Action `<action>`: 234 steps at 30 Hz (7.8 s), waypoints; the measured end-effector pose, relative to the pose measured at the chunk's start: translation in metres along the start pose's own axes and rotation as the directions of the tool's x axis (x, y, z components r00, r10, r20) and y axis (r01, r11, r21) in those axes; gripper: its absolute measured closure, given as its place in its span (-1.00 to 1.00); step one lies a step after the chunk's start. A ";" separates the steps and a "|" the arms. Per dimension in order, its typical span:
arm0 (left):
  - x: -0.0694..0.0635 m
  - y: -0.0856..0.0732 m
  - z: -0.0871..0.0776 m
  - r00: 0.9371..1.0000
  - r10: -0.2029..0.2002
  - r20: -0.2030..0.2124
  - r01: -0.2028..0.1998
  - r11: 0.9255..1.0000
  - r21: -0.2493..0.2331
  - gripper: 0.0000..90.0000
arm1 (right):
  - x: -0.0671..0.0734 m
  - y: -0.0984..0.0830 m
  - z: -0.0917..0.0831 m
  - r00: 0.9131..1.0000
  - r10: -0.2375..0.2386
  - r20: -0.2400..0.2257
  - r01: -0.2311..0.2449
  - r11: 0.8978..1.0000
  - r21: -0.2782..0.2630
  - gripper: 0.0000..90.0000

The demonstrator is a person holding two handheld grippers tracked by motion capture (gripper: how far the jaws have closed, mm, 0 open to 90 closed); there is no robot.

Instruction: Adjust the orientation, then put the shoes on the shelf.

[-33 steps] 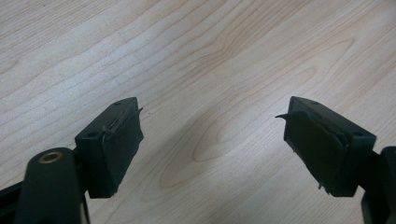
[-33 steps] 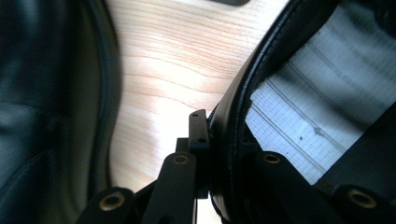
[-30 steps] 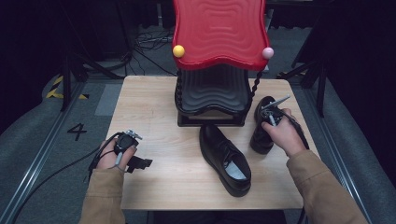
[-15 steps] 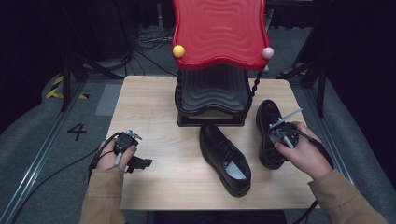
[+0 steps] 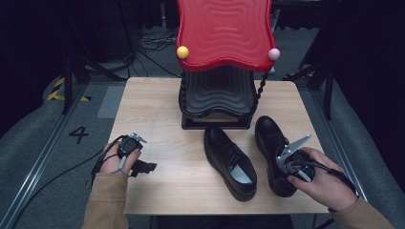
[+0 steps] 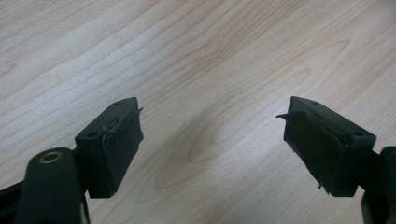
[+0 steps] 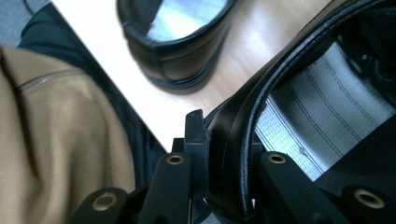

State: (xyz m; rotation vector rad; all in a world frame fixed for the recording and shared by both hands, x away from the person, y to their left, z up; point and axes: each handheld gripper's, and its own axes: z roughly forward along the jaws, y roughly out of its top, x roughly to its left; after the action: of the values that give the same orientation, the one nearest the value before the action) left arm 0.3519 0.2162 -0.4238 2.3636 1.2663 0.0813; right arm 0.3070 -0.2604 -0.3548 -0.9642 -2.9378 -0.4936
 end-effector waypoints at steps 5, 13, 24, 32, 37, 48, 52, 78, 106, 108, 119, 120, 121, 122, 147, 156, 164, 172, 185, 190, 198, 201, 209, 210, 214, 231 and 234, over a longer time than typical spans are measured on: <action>0.001 -0.001 0.000 1.000 -0.001 -0.003 0.001 1.000 0.000 -0.56 | 0.014 -0.001 0.004 0.998 -0.056 0.007 0.056 0.998 0.019 0.78; 0.001 -0.001 0.001 1.000 0.000 -0.001 0.000 1.000 -0.001 -0.56 | 0.014 0.007 0.014 0.987 -0.158 -0.010 0.159 0.986 0.042 0.77; 0.000 0.000 0.003 1.000 0.000 0.003 0.000 1.000 0.003 -0.56 | 0.001 0.019 0.040 0.968 -0.246 -0.042 0.248 0.968 0.031 0.75; 0.001 0.000 0.003 1.000 0.000 0.004 0.000 1.000 0.004 -0.56 | -0.011 0.027 0.063 0.961 -0.273 -0.039 0.274 0.961 0.027 0.75; 0.001 0.000 0.003 1.000 0.001 0.000 -0.001 1.000 0.007 -0.56 | -0.008 0.027 0.063 0.956 -0.288 -0.054 0.290 0.956 0.035 0.74; 0.003 0.000 0.004 1.000 -0.004 0.005 0.004 1.000 0.005 -0.56 | -0.011 0.028 0.067 0.957 -0.271 -0.107 0.277 0.960 0.047 0.70; 0.002 0.002 0.005 1.000 0.002 0.008 -0.002 1.000 0.007 -0.56 | -0.012 0.027 0.065 0.971 -0.221 -0.096 0.223 0.975 0.013 0.60; 0.000 0.000 -0.002 1.000 0.006 -0.002 -0.006 1.000 -0.009 -0.57 | -0.007 0.046 0.031 0.976 0.196 -0.095 -0.201 0.978 -0.053 0.02; 0.003 -0.003 -0.005 1.000 -0.005 -0.001 0.005 1.000 -0.019 -0.57 | -0.015 0.077 0.092 0.898 0.427 0.104 -0.437 0.894 0.100 0.54; 0.003 -0.003 -0.005 1.000 -0.004 0.001 0.004 1.000 -0.019 -0.57 | -0.014 0.076 0.092 0.900 0.422 0.108 -0.432 0.897 0.098 0.53; 0.003 -0.004 -0.006 1.000 -0.003 -0.005 0.002 1.000 -0.022 -0.57 | -0.015 0.079 0.095 0.917 0.385 0.106 -0.397 0.908 0.137 0.51; 0.003 -0.004 -0.006 1.000 -0.003 -0.004 0.003 1.000 -0.021 -0.57 | -0.016 0.079 0.095 0.914 0.394 0.100 -0.405 0.904 0.139 0.52; 0.003 -0.004 -0.006 1.000 -0.003 -0.004 0.003 1.000 -0.021 -0.57 | -0.016 0.079 0.095 0.914 0.394 0.100 -0.405 0.904 0.139 0.52; 0.004 -0.004 -0.006 1.000 -0.003 -0.006 0.003 1.000 -0.023 -0.57 | -0.017 0.079 0.094 0.911 0.401 0.095 -0.411 0.900 0.143 0.54; 0.009 -0.007 -0.009 1.000 -0.020 -0.006 0.020 0.999 -0.033 -0.57 | -0.019 0.090 0.068 0.883 0.464 0.071 -0.468 0.859 0.208 0.84; 0.009 -0.007 -0.007 1.000 -0.019 -0.002 0.019 0.999 -0.033 -0.57 | -0.005 0.094 0.030 0.889 0.454 0.052 -0.454 0.862 0.225 0.84; 0.010 -0.008 -0.009 1.000 -0.027 -0.005 0.027 0.999 -0.041 -0.57 | 0.003 0.096 -0.009 0.895 0.438 0.083 -0.444 0.864 0.238 0.83; 0.010 -0.008 -0.009 1.000 -0.027 -0.003 0.027 0.999 -0.040 -0.57 | 0.003 0.097 -0.045 0.889 0.451 0.080 -0.457 0.863 0.214 0.83; 0.010 -0.009 -0.011 1.000 -0.030 -0.005 0.030 0.998 -0.047 -0.57 | 0.009 0.109 -0.100 0.895 0.440 0.072 -0.446 0.884 0.143 0.82; 0.010 -0.009 -0.011 0.999 -0.032 -0.005 0.031 0.998 -0.048 -0.57 | 0.011 0.115 -0.122 0.893 0.443 0.083 -0.450 0.885 0.120 0.83; 0.012 -0.011 -0.013 0.999 -0.043 -0.003 0.043 0.998 -0.052 -0.57 | 0.017 0.126 -0.156 0.891 0.445 0.087 -0.452 0.887 0.095 0.82; 0.012 -0.012 -0.013 0.999 -0.043 -0.003 0.042 0.998 -0.054 -0.57 | 0.023 0.132 -0.171 0.893 0.440 0.098 -0.447 0.891 0.078 0.82; 0.013 -0.013 -0.013 0.999 -0.046 -0.002 0.045 0.997 -0.055 -0.57 | 0.032 0.137 -0.191 0.895 0.433 0.107 -0.440 0.896 0.057 0.82; 0.013 -0.013 -0.013 0.999 -0.045 0.000 0.045 0.997 -0.056 -0.57 | 0.032 0.137 -0.194 0.896 0.433 0.101 -0.440 0.896 0.054 0.82; 0.014 -0.013 -0.014 0.999 -0.046 0.001 0.046 0.997 -0.060 -0.57 | 0.036 0.140 -0.208 0.897 0.431 0.099 -0.437 0.899 0.041 0.82; 0.020 -0.011 -0.008 0.998 -0.058 -0.015 0.057 0.997 -0.058 -0.57 | 0.025 0.212 -0.260 0.868 0.477 0.139 -0.467 0.879 -0.097 0.82; 0.022 -0.012 -0.009 0.998 -0.056 -0.011 0.055 0.997 -0.061 -0.57 | 0.015 0.229 -0.264 0.853 0.496 0.164 -0.479 0.868 -0.132 0.82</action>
State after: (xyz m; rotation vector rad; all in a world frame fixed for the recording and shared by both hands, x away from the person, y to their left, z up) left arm 0.3530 0.2423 -0.4239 2.2782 1.3162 0.1156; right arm 0.4045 -0.1562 -0.0353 -1.7944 -2.6704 -0.5256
